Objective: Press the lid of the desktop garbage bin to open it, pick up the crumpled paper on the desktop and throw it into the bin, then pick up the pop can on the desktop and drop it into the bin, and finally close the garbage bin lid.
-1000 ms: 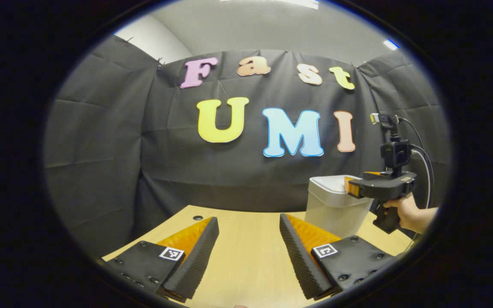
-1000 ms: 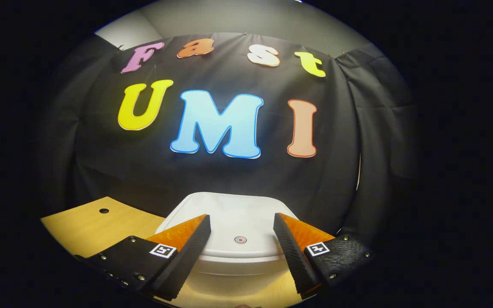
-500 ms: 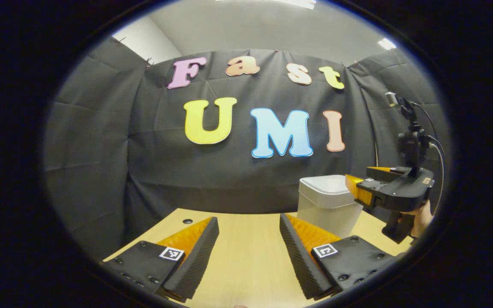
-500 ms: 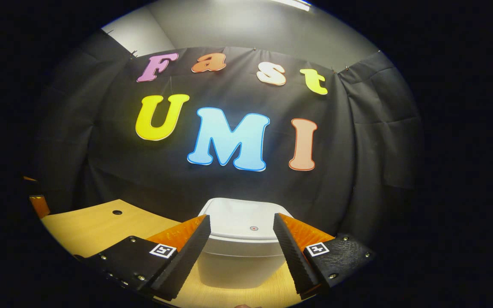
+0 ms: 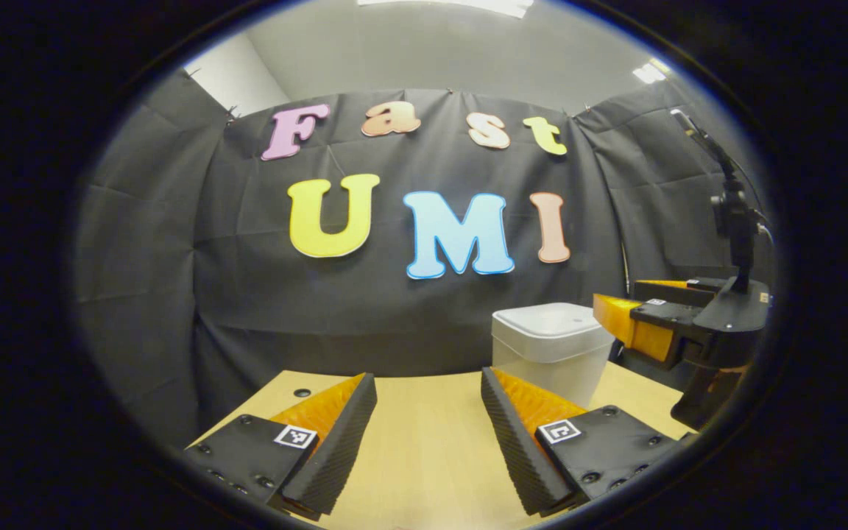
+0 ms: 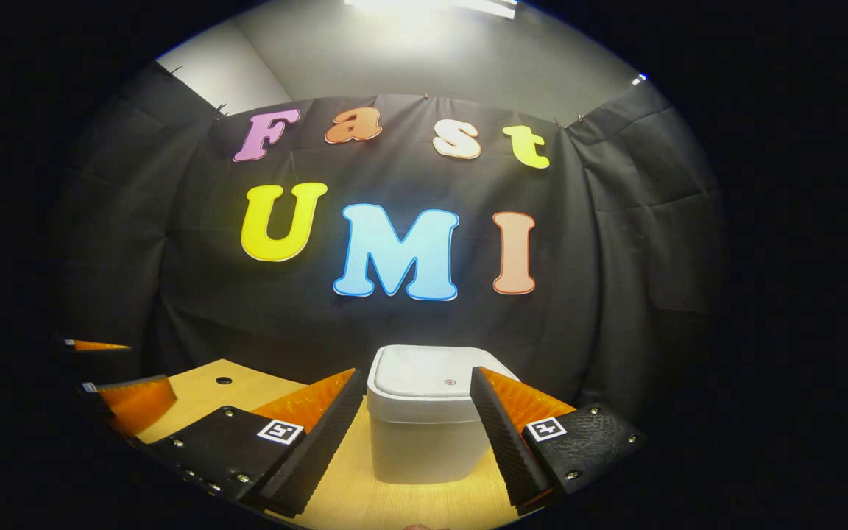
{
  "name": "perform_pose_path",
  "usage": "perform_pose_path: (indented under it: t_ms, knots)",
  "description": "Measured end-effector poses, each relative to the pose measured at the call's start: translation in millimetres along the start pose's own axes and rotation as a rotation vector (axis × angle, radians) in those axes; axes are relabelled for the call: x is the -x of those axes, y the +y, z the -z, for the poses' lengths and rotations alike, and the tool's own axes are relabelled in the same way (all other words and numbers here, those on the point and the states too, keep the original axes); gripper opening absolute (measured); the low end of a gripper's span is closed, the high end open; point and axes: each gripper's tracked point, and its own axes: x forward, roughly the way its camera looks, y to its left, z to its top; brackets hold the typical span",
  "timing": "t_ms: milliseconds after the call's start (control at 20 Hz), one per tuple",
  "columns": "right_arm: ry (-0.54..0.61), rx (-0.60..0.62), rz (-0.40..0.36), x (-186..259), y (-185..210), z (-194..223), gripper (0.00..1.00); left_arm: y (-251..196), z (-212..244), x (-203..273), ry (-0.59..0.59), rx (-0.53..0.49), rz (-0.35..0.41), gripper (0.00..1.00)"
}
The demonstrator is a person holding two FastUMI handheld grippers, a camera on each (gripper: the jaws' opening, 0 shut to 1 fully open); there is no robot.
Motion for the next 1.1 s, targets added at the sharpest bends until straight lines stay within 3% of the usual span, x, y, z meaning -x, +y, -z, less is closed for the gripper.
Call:
perform_pose_path:
  t_ms: [300, 350, 400, 450, 500, 550, 600, 700, 750, 950, 1100]
  knots:
    - [0.051, -0.034, -0.022, 33, 18, 1, 0.94, -5, 0, -12, -0.036, 0.013, 0.037, 0.90]
    - [0.059, -0.036, -0.030, 38, 22, 3, 0.94, -5, 2, -14, -0.038, 0.026, 0.038, 0.99]
    - [0.066, -0.039, -0.037, 43, 25, 3, 0.94, -7, 3, -16, -0.037, 0.036, 0.044, 0.90]
    - [0.071, -0.039, -0.048, 48, 29, 4, 0.94, -7, 7, -18, -0.035, 0.043, 0.037, 0.99]
    - [0.079, -0.036, -0.062, 52, 33, 7, 0.94, -6, 10, -20, -0.031, 0.042, 0.040, 0.99]
    - [0.088, -0.032, -0.073, 55, 37, 10, 0.94, -8, 15, -23, -0.023, 0.040, 0.046, 0.91]
    - [0.094, -0.031, -0.078, 57, 38, 12, 0.94, -6, 18, -25, -0.012, 0.038, 0.039, 0.98]
    - [0.097, -0.042, -0.085, 59, 40, 14, 0.94, -1, 22, -27, -0.002, 0.041, 0.028, 0.91]
    - [0.103, -0.045, -0.089, 58, 42, 16, 0.94, 2, 21, -26, -0.001, 0.043, 0.022, 0.97]
    - [0.114, -0.053, -0.099, 56, 43, 21, 0.94, 19, 23, -25, 0.009, 0.037, -0.010, 0.91]
    - [0.118, -0.067, -0.109, 55, 45, 25, 0.94, 29, 26, -25, 0.021, 0.047, -0.032, 0.94]
